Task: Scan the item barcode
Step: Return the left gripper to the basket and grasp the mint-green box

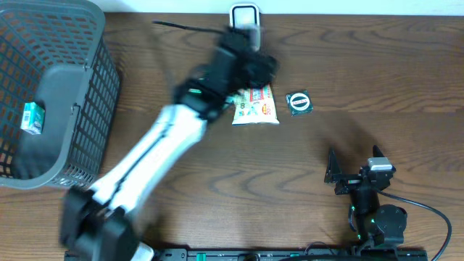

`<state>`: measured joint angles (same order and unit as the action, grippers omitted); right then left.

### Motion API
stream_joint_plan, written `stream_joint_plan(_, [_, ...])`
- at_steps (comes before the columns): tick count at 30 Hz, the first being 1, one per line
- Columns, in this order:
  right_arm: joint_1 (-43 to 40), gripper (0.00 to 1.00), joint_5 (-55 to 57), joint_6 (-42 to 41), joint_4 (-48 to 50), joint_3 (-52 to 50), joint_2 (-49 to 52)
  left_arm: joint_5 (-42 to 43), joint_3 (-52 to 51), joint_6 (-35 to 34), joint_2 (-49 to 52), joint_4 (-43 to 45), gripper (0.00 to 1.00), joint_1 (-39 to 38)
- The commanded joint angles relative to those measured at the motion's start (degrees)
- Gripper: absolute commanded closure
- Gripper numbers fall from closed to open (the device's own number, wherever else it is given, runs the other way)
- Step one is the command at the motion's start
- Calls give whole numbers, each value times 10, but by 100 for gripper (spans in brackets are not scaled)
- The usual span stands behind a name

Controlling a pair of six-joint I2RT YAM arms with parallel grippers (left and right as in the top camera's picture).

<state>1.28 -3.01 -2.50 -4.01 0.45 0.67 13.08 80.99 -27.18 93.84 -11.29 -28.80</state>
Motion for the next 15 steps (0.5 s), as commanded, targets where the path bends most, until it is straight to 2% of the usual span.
stream_joint_plan(1, [3,1,0,4,-2,-1,-3,-5,14,36,-86,-33,50,102])
stream_joint_plan(6, [3,1,0,4,-2,-1,-3,-10,14,96,-168,-79,44,259])
stream_joint_plan(11, [3,1,0,4,-2,-1,-3,-65,14,129,-189,-97,44,419])
stream_joint_plan(15, [3,1,0,4,-2,-1,-3,-66,11,220,-178,-101,44,505])
